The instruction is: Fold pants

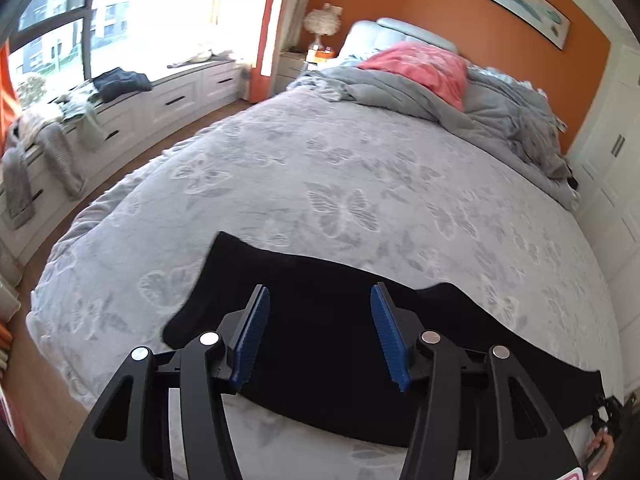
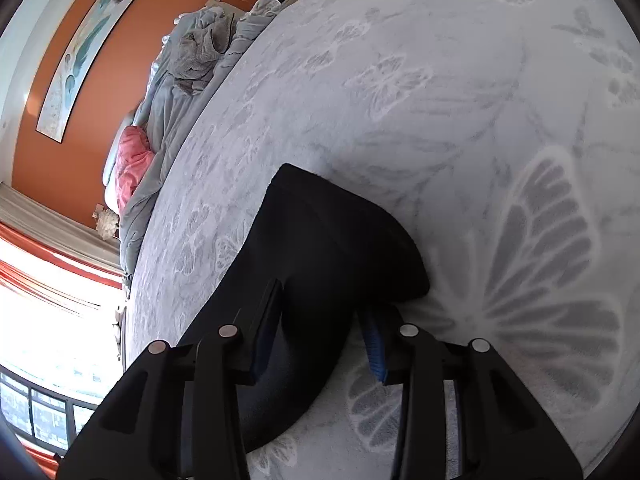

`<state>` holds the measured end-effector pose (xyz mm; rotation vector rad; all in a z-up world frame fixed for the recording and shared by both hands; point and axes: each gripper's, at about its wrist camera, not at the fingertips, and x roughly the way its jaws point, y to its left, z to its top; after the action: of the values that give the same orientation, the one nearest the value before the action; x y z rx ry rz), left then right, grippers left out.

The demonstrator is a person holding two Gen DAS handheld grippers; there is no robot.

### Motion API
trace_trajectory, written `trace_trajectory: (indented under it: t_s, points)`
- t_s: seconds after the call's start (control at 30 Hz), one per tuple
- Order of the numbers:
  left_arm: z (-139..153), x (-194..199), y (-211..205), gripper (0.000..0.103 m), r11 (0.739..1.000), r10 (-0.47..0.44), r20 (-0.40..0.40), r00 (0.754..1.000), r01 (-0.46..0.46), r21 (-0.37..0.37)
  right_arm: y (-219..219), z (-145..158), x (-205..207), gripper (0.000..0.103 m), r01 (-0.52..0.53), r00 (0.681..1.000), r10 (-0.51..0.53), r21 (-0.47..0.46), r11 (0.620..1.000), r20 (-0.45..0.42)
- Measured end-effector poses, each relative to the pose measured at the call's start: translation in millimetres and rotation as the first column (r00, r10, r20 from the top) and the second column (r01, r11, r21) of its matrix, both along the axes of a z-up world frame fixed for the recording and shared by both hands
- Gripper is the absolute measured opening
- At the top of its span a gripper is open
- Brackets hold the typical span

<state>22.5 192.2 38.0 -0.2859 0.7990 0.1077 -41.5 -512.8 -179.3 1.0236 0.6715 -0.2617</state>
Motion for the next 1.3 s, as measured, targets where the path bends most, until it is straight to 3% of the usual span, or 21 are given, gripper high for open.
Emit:
trace_trajectory:
  t_s: [0.13,0.17,0.2,0.23,0.33,0.47,0.57,0.63,0.7,0.77,0.83,0.93,1.03,1.13,1.3]
  points:
    - [-28,22,-51,0.051,0.993,-0.118,-0.059,0.991,0.117,-0.028,-8,-3,-1,0.039,0.035,0.999,-0.035,0.092,0.995,-0.003]
    - [-37,27,-61,0.051,0.989,-0.143,-0.083,0.986,0.139,-0.045,-9,-3,-2,0.033,0.049,0.999,-0.048,0.098,0.994,-0.010]
    - [-46,32,-69,0.051,0.985,-0.169,-0.102,0.980,0.163,-0.064,-8,0,-1,0.014,0.055,0.998,-0.052,0.071,0.996,-0.041]
    - [-55,34,-75,0.051,0.983,-0.178,-0.123,0.976,0.170,-0.073,-5,5,0,0.013,0.054,0.997,-0.052,0.046,0.997,-0.050]
    - [-74,36,-83,0.051,0.982,-0.190,-0.146,0.971,0.184,-0.048,25,53,3,0.012,0.031,0.999,-0.028,-0.079,0.996,0.035]
    - [-91,32,-77,0.052,0.981,-0.187,-0.148,0.971,0.192,0.020,108,134,30,0.012,-0.128,0.974,0.168,-0.240,0.962,0.153]
    - [-100,28,-67,0.051,0.985,-0.156,-0.155,0.975,0.166,0.053,198,178,59,0.012,-0.281,0.912,0.367,-0.373,0.884,0.184]
    - [-102,27,-61,0.051,0.985,-0.167,-0.174,0.970,0.172,0.010,255,190,78,0.012,-0.356,0.869,0.469,-0.457,0.815,0.159]
    - [-102,25,-56,0.052,0.984,-0.178,-0.169,0.969,0.178,-0.016,307,186,96,0.012,-0.427,0.828,0.550,-0.516,0.743,0.107]
    - [-102,21,-55,0.052,0.984,-0.175,-0.156,0.972,0.178,0.006,341,172,105,0.012,-0.486,0.794,0.605,-0.543,0.685,0.053]
    - [-101,17,-57,0.052,0.982,-0.171,-0.139,0.976,0.180,0.055,363,157,110,0.012,-0.508,0.782,0.623,-0.574,0.642,0.005]
    - [-98,11,-63,0.052,0.971,-0.170,-0.105,0.980,0.185,0.150,360,144,112,0.012,-0.495,0.806,0.592,-0.553,0.670,-0.004]
    - [-94,5,-71,0.052,0.956,-0.181,-0.077,0.981,0.194,0.221,333,143,101,0.012,-0.425,0.863,0.505,-0.527,0.736,0.011]
    - [-92,3,-76,0.052,0.948,-0.209,-0.073,0.975,0.220,0.228,307,154,84,0.012,-0.324,0.918,0.397,-0.533,0.782,0.024]
    - [-88,1,-82,0.052,0.946,-0.232,-0.068,0.970,0.241,0.215,309,176,60,0.012,-0.271,0.929,0.366,-0.569,0.776,0.058]
